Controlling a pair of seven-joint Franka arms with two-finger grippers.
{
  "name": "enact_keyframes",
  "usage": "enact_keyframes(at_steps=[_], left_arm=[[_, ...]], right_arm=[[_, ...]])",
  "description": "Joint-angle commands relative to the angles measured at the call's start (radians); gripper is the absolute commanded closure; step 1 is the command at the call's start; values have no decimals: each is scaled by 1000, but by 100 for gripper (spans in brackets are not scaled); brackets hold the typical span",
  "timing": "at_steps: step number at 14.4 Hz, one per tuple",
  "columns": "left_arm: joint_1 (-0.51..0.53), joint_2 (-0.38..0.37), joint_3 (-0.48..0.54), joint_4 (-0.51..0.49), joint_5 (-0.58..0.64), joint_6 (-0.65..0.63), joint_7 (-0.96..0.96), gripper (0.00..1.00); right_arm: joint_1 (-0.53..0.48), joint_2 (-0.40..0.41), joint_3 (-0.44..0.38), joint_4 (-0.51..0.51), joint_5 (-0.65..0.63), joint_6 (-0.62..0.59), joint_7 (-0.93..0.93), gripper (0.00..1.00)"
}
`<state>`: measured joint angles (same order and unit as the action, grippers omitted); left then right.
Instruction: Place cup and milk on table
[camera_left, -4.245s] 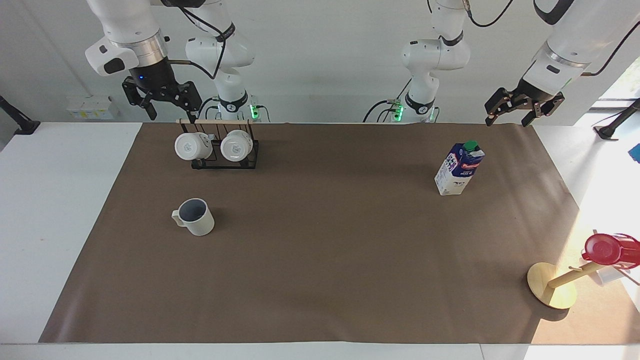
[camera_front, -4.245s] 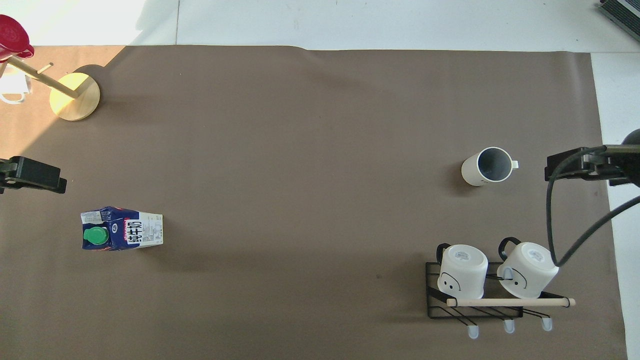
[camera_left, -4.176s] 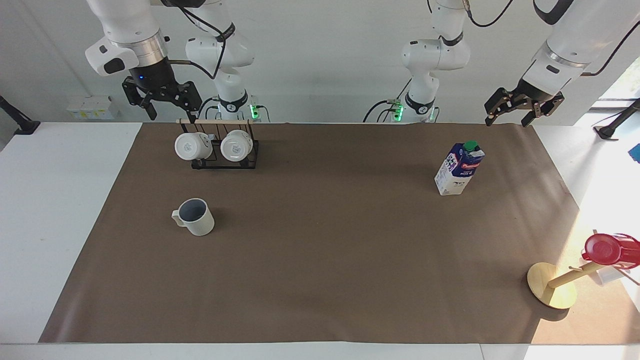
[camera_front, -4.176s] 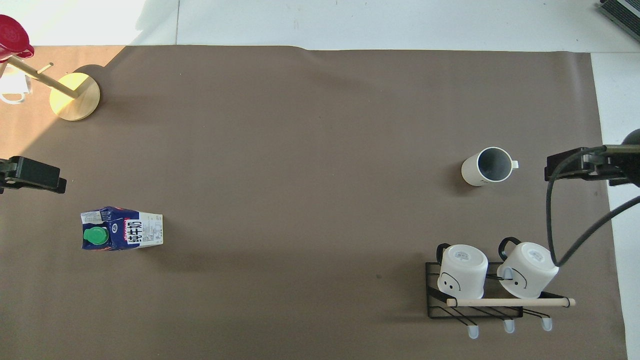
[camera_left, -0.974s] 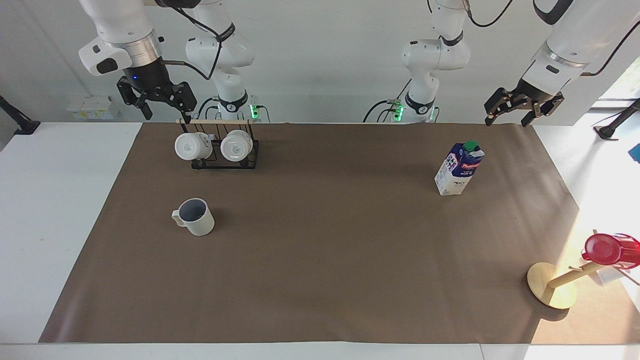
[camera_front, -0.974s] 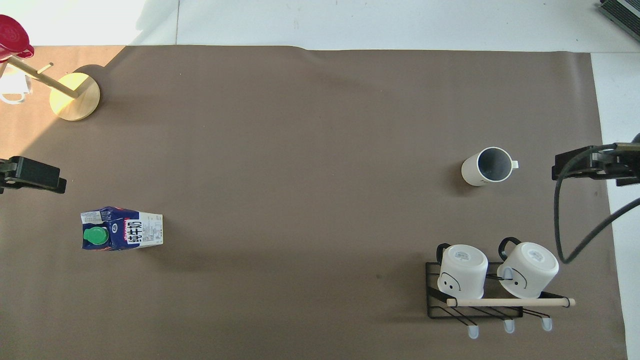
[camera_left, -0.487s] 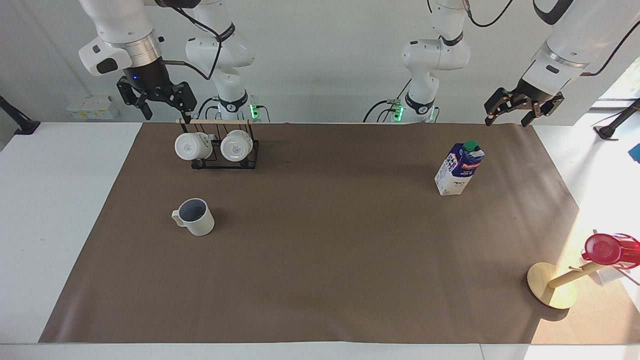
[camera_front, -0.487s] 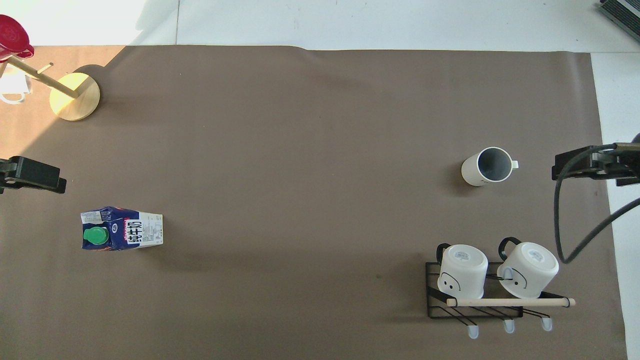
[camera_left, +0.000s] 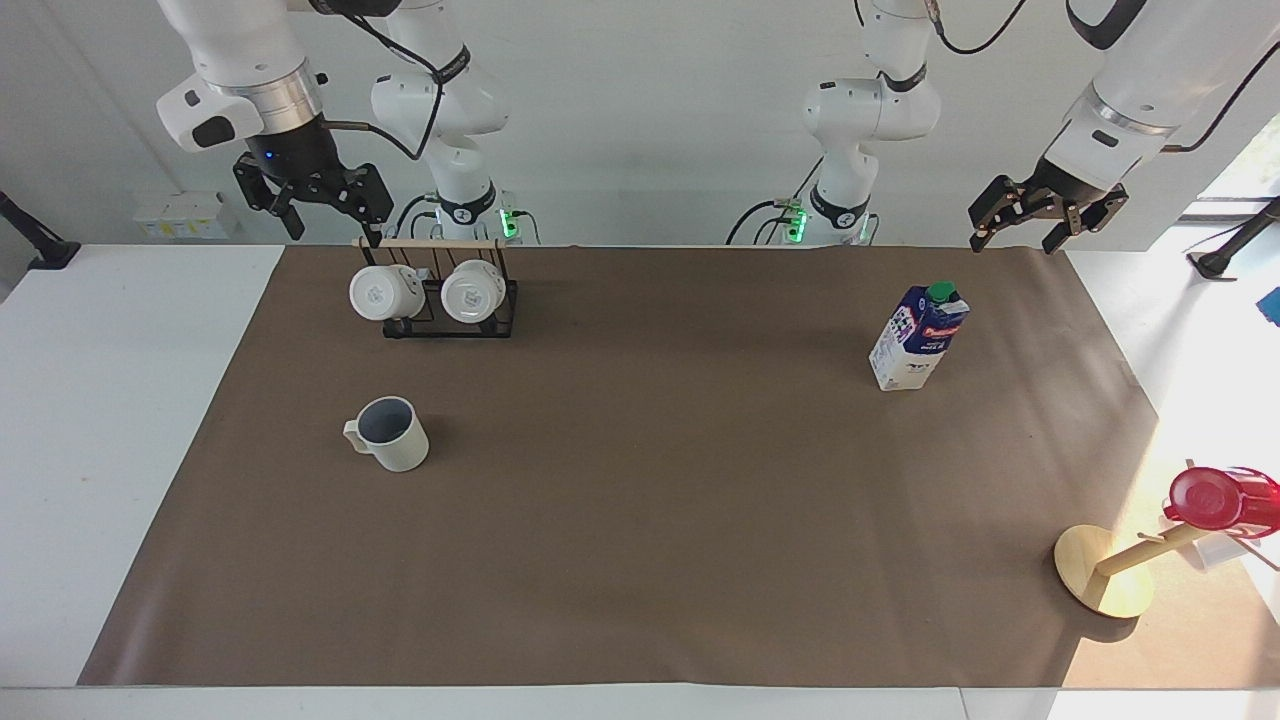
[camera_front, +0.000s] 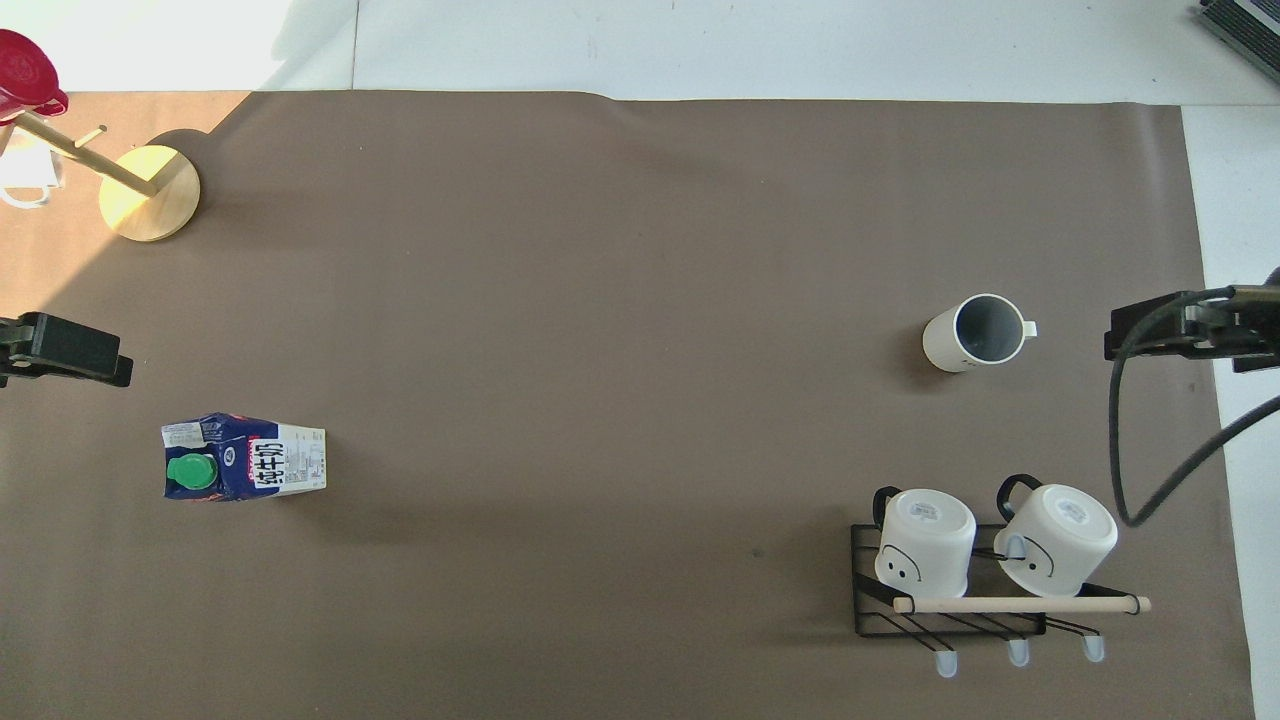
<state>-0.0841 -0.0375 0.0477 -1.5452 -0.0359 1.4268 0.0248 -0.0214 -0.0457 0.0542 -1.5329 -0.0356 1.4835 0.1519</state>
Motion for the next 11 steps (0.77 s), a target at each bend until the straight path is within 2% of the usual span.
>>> enact_keyframes(at_steps=[1,11], left_arm=[[1,-2,-3,11,14,-19,-6,0],[1,-2,-2,11,14,-19,-6,0]], right_arm=[[-18,-13,3,-13,22,4,-28,0],[-18,-13,3,-13,22,18,-28,0]])
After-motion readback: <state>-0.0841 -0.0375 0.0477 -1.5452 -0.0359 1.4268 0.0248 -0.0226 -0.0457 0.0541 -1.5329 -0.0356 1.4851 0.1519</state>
